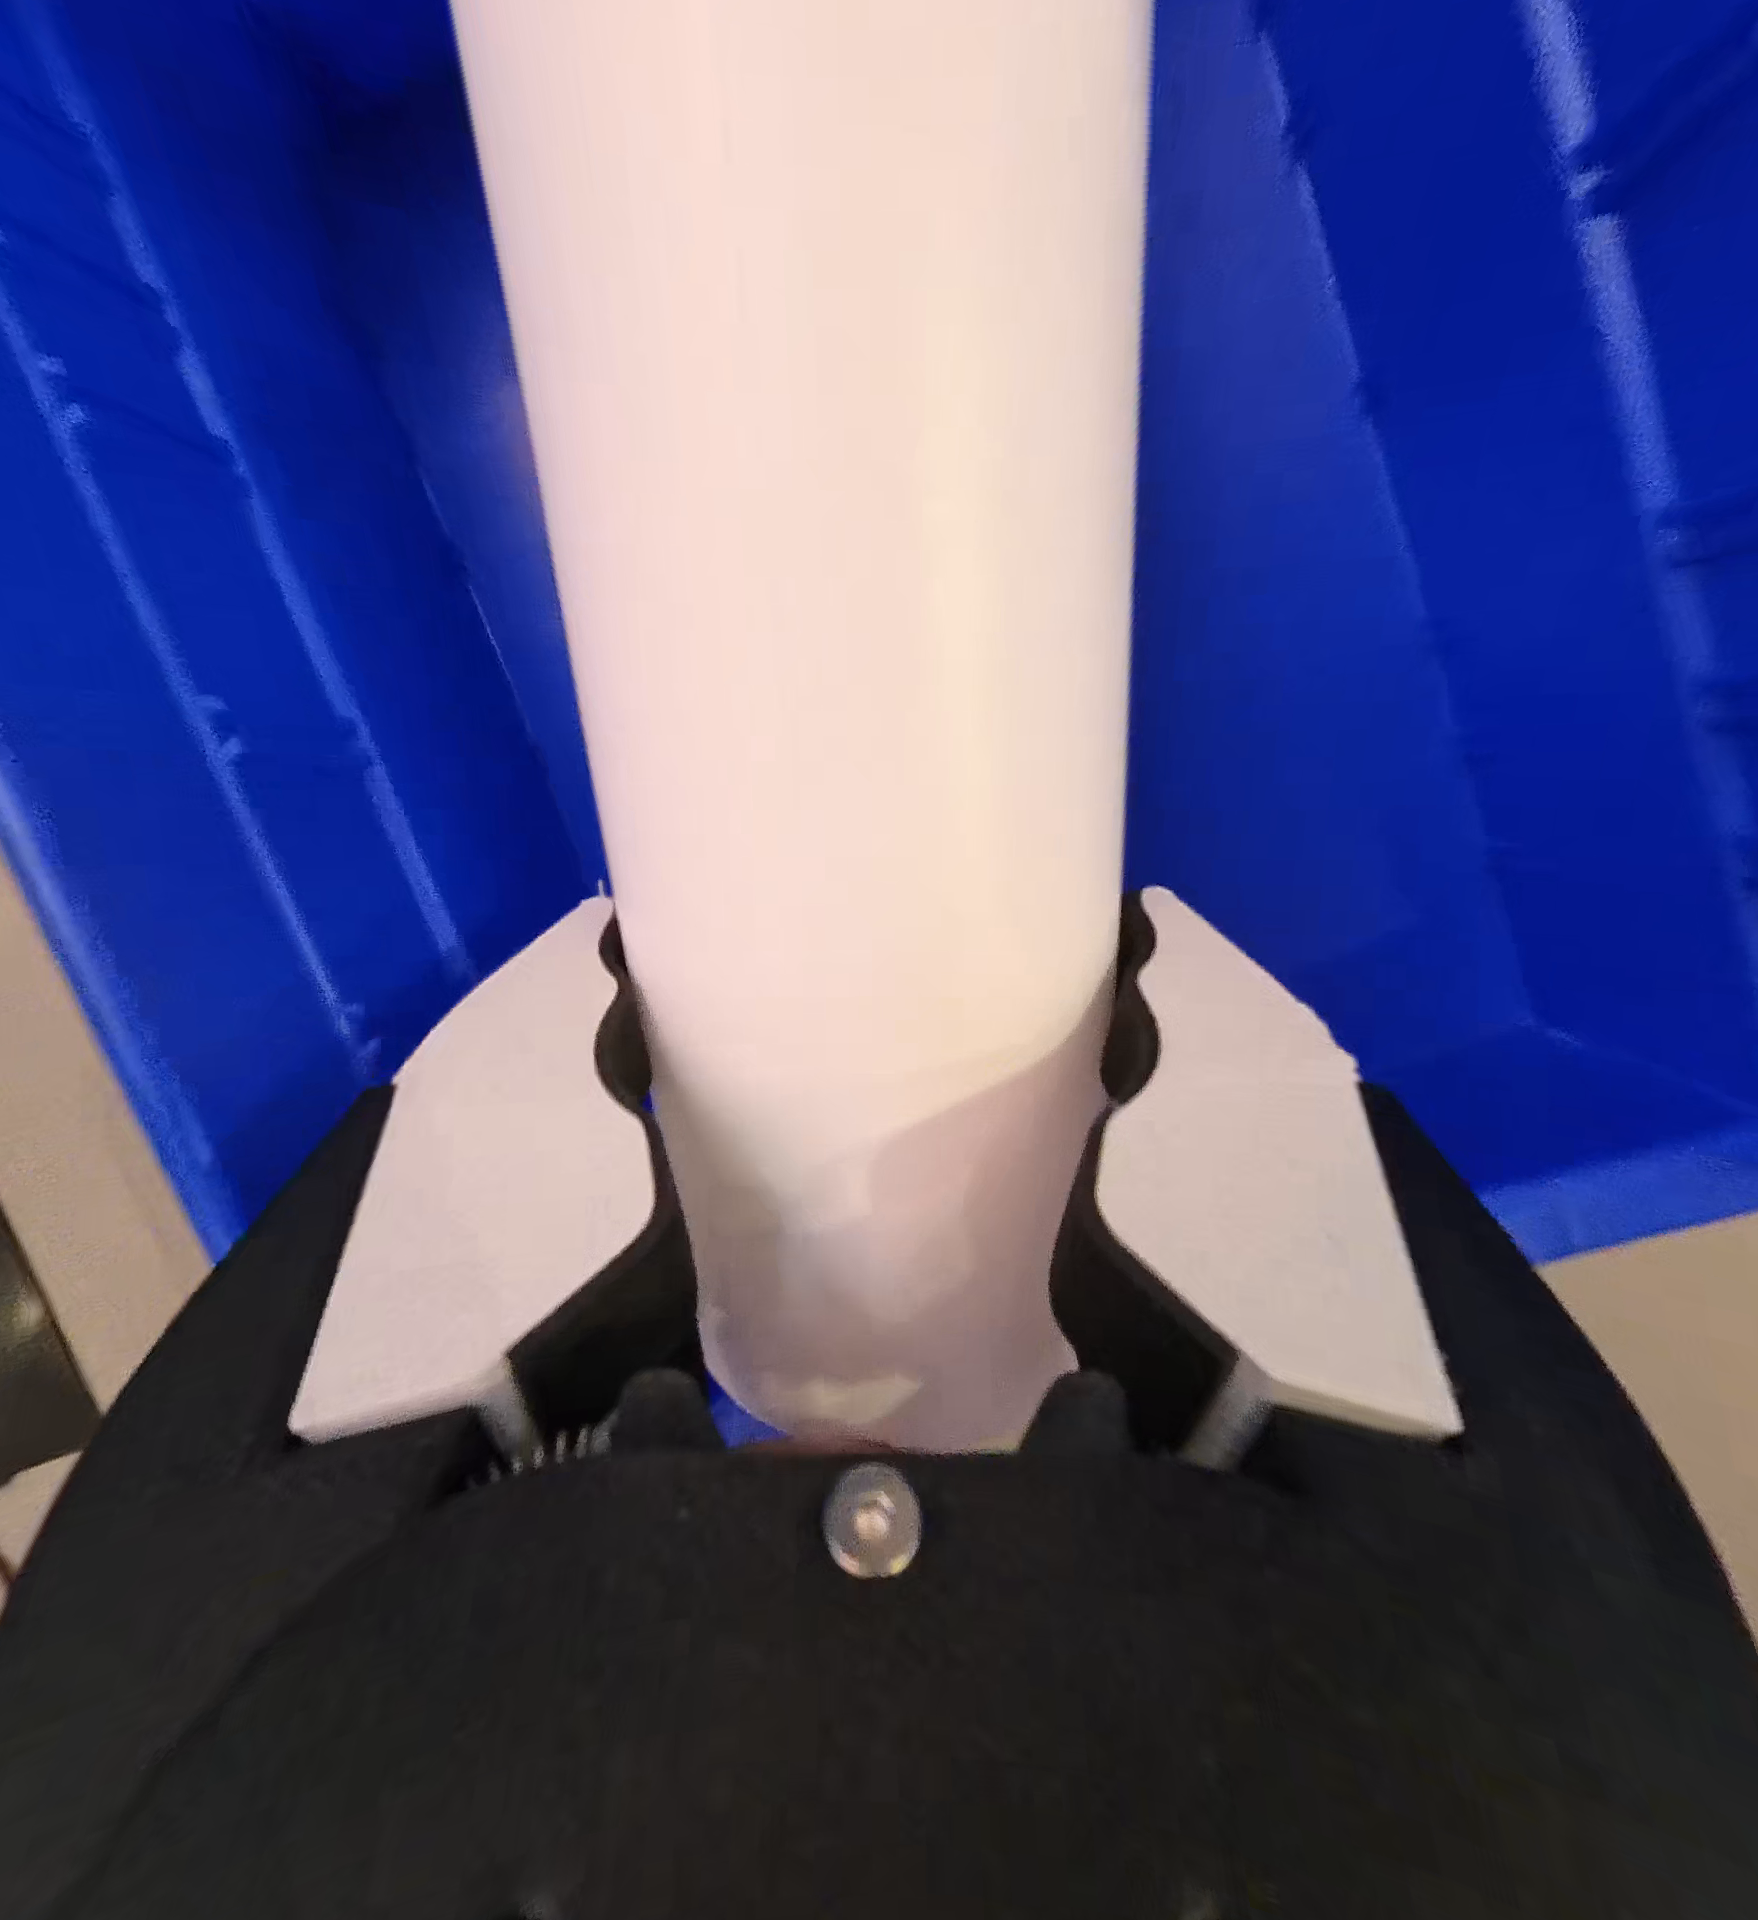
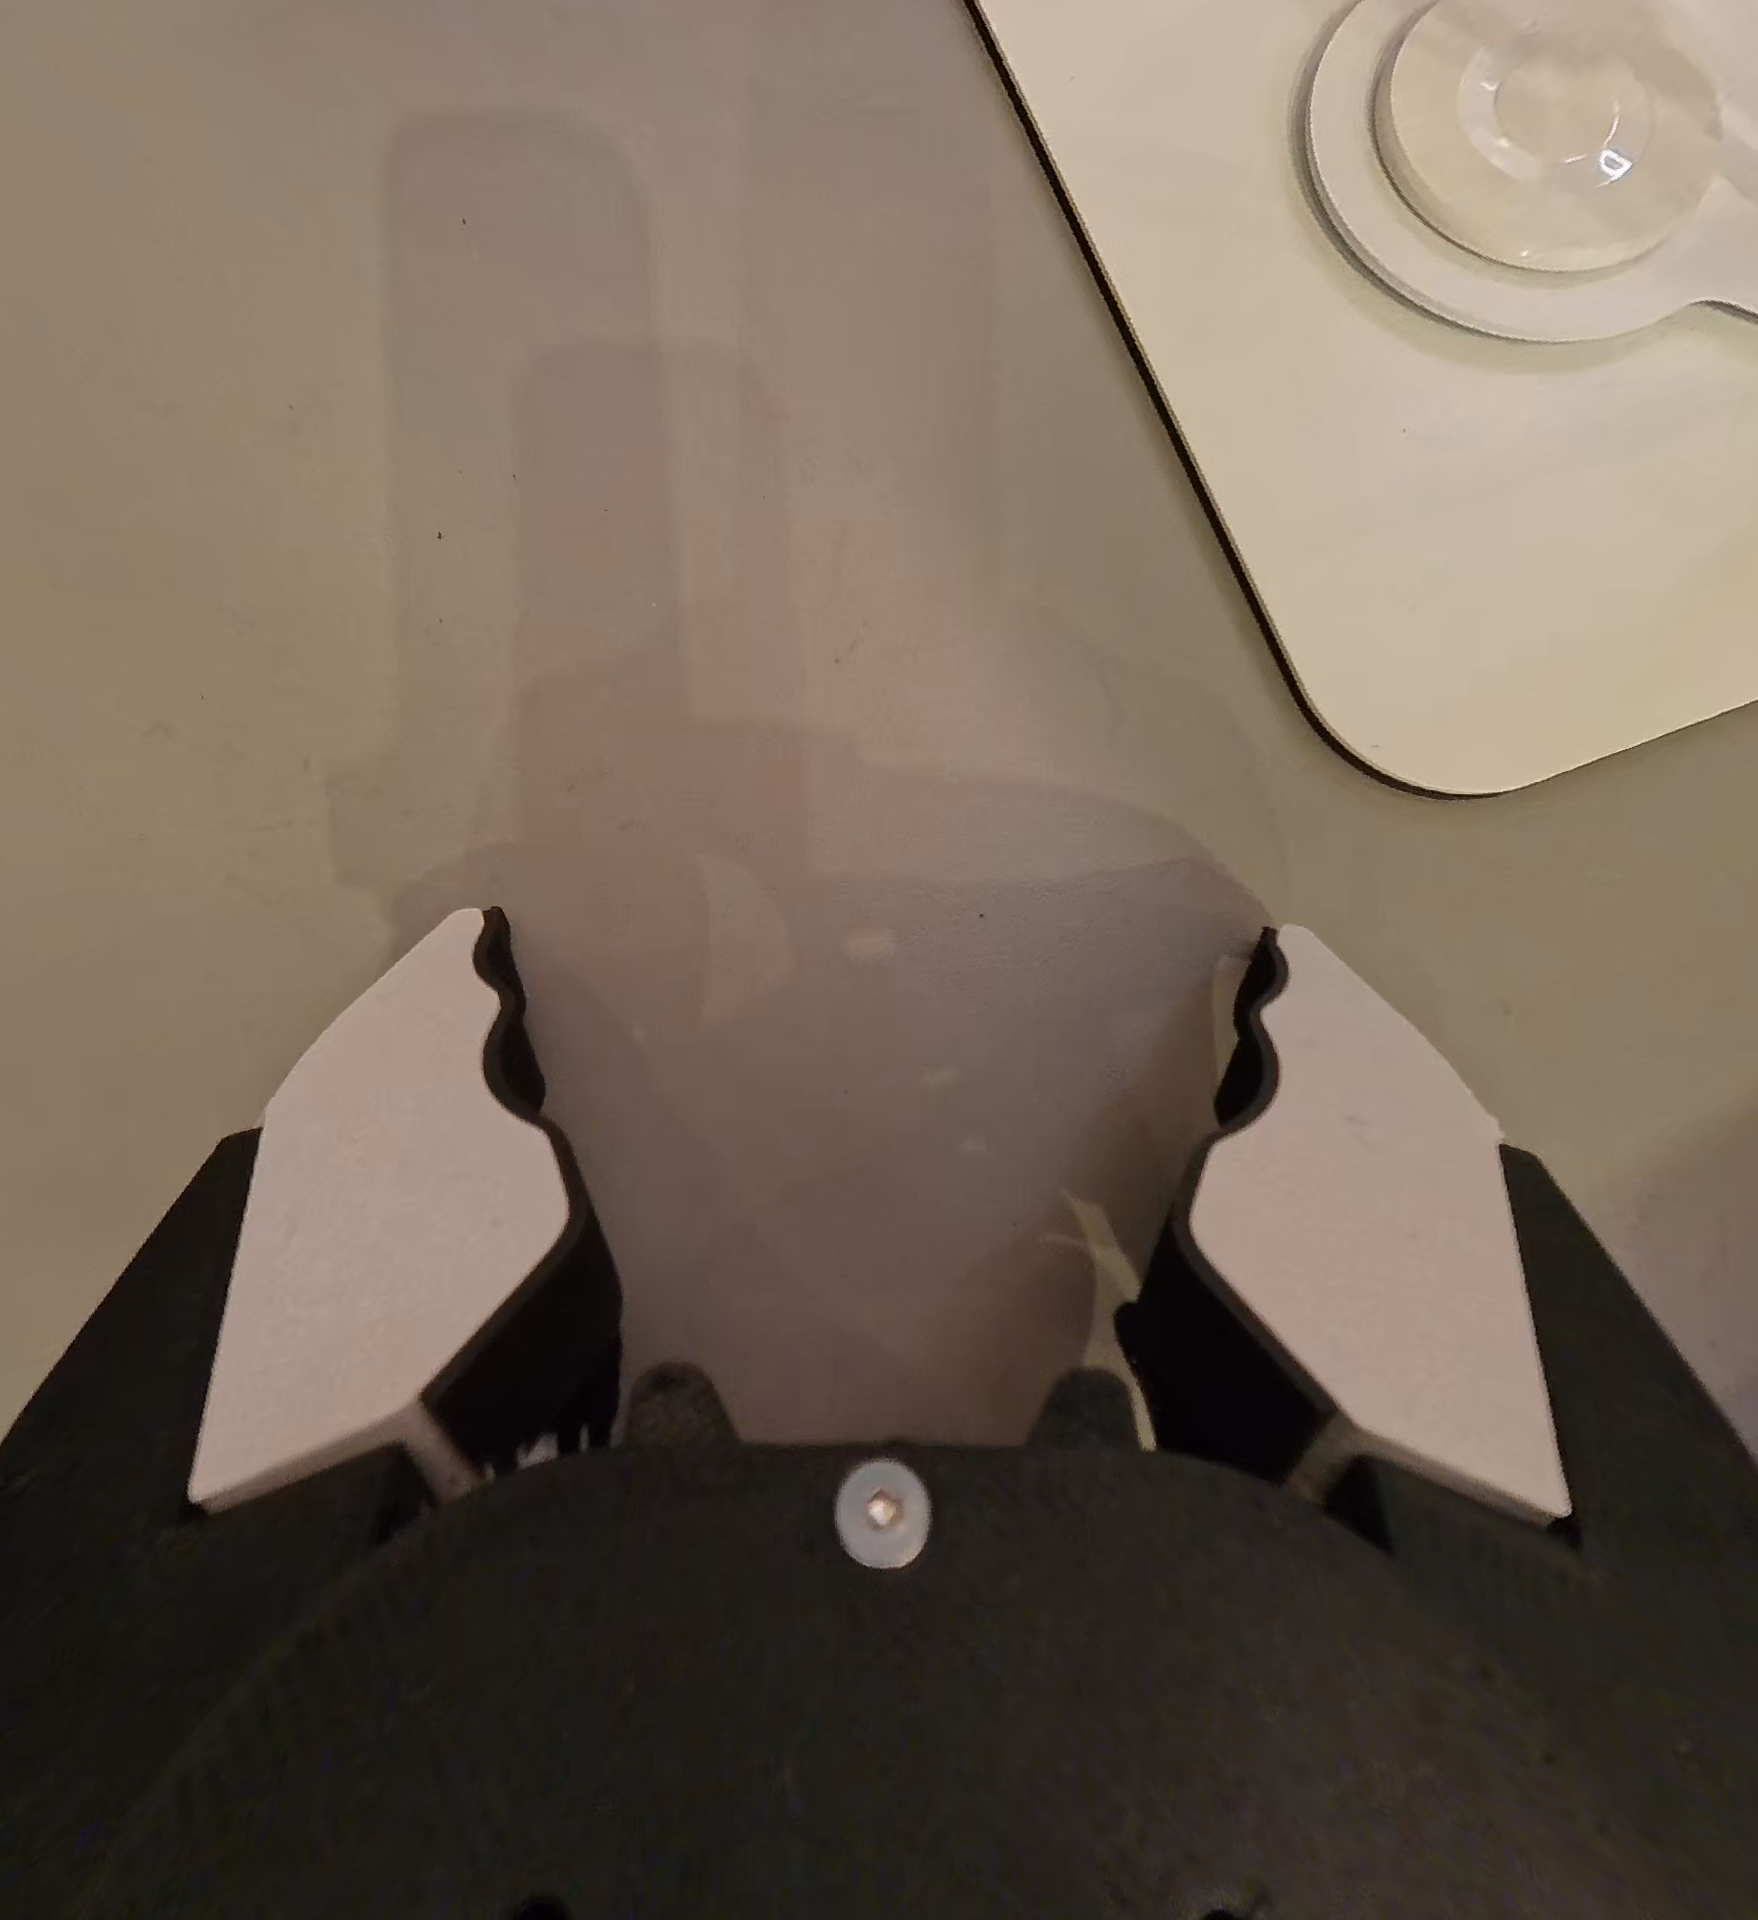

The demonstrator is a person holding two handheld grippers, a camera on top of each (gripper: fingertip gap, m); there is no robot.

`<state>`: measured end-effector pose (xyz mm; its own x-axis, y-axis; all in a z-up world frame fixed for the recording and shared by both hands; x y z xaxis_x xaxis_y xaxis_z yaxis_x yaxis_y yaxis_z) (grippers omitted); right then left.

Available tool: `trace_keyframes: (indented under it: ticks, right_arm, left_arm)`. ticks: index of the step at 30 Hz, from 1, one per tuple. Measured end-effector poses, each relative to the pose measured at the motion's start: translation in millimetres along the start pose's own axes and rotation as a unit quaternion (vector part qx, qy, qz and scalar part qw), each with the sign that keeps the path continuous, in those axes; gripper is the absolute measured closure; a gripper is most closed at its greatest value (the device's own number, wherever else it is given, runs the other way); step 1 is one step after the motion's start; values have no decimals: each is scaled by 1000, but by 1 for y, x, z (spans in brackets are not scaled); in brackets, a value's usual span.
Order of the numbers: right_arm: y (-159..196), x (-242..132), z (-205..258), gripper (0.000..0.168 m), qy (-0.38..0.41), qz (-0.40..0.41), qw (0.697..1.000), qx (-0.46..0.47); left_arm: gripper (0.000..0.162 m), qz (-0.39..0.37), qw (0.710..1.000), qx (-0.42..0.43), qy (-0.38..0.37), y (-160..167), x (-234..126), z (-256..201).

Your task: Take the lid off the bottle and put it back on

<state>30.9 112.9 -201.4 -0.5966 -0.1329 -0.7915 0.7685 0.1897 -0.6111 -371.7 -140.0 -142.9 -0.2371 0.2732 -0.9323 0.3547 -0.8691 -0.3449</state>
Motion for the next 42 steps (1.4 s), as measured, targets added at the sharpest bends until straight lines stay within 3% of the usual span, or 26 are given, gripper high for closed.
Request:
trace_keyframes:
  ticks: [7,13,16,20,28,30,31,32,36,42]
  right_arm:
    - [1,-2,-2,41,0,-8,1000,9]
    - [-1,-17,-7,42,-17,-73,997,34]
    - [-15,-41,0,50,-45,-156,986,28]
    - [-50,-79,23,49,-121,-247,961,18]
    - [-113,-112,52,37,-232,-341,911,7]
    - [-115,-113,49,45,-251,-351,902,10]
    - [-113,-114,47,67,-264,-354,897,7]
    - [-110,-113,45,70,-269,-358,894,9]
    - [-98,-113,39,73,-262,-330,907,-4]
    - [-86,-112,36,73,-229,-301,923,-70]
  left_arm:
    - [76,-185,980,-45,49,34,-53,-5]
    - [76,-293,951,-51,85,65,-81,-26]
    - [75,-378,918,6,119,75,-102,-56]
    - [75,-434,878,86,186,74,-112,-117]
    - [75,-432,806,224,335,49,-94,-262]
    - [75,-423,796,245,357,45,-88,-285]
    - [75,-420,791,251,367,44,-85,-294]
    - [75,-419,790,246,375,42,-82,-299]
    - [75,-393,788,252,403,38,-70,-311]
    - [53,-399,785,273,387,22,-80,-322]
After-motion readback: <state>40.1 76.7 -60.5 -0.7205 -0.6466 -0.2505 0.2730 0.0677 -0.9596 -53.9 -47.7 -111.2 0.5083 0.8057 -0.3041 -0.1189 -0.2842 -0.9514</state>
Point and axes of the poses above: each gripper's, where its closed fingertips meet, x out along the fingers, y out of its underside, z = x × y across the jaws, the point moved 10 cm from there along -x, back along the fingers, and after that the axes turned 4 degrees about z, right-handed, at the moved point
